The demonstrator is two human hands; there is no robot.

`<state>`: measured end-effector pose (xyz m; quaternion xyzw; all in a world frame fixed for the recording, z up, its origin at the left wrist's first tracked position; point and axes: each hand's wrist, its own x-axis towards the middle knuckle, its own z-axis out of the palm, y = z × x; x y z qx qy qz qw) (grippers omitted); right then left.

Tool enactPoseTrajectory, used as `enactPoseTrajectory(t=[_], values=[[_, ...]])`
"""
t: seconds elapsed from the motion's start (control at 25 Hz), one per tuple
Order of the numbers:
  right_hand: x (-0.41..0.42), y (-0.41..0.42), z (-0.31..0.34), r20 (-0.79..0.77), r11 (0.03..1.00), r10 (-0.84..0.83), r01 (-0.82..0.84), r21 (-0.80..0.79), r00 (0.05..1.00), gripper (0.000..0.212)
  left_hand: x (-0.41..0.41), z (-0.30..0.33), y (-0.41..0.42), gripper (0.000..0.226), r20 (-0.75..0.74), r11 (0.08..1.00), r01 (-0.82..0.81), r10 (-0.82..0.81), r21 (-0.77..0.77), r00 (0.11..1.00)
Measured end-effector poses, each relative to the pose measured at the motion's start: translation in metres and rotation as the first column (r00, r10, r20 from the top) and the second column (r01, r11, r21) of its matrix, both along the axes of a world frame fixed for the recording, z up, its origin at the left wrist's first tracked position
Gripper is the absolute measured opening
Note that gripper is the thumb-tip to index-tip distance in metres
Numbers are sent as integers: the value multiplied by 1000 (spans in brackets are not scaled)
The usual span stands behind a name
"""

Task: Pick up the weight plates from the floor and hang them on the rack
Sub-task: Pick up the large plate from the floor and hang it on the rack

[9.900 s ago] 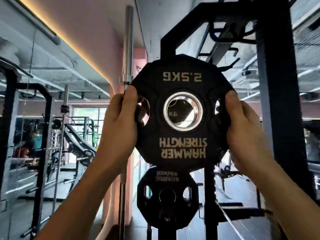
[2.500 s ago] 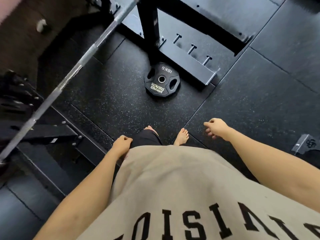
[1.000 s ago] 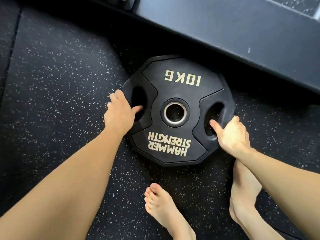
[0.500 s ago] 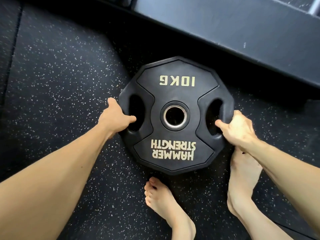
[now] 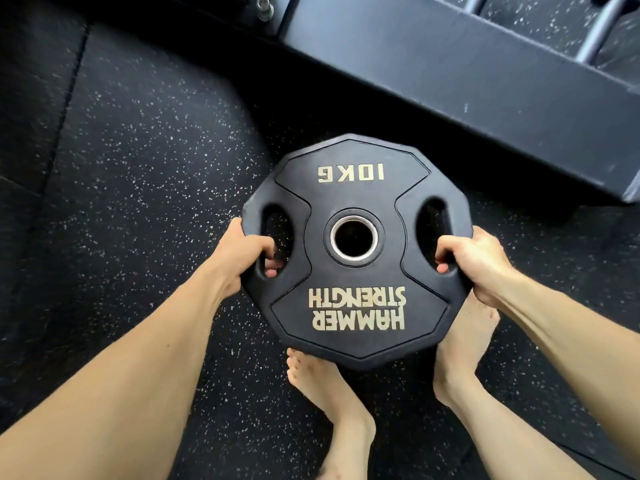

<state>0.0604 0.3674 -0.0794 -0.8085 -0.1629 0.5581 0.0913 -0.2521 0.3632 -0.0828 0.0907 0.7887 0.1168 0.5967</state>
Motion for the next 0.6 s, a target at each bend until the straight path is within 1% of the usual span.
enactPoseTrajectory(t=[0.04, 0.12, 0.24, 0.32, 0.44, 0.52, 0.6], values=[[1, -3, 11, -1, 1000, -6, 6, 10, 1000, 22, 3, 13, -8, 41, 6, 999, -47, 46, 16, 999], [2, -7, 44, -16, 999, -30, 30, 25, 999, 22, 10, 53, -21, 38, -35, 992, -110, 112, 65, 993], [7, -11, 107, -93, 993, -80, 87, 83, 993, 23, 18, 126, -39, 35, -68, 968, -197, 209, 154, 976], [12, -13, 154, -101, 986, -93, 106, 130, 990, 24, 22, 181, -47, 31, -45, 946, -257, 271, 196, 962], [16, -14, 239, -91, 975, -85, 101, 196, 992, 26, 27, 268, -58, 13, 49, 909, -333, 332, 251, 942], [24, -16, 306, -104, 965, -101, 123, 230, 989, 27, 33, 327, -64, 20, 101, 881, -364, 350, 302, 931], [34, -22, 376, -89, 957, -81, 103, 273, 993, 27, 44, 388, -69, 29, 81, 881, -337, 329, 332, 941]])
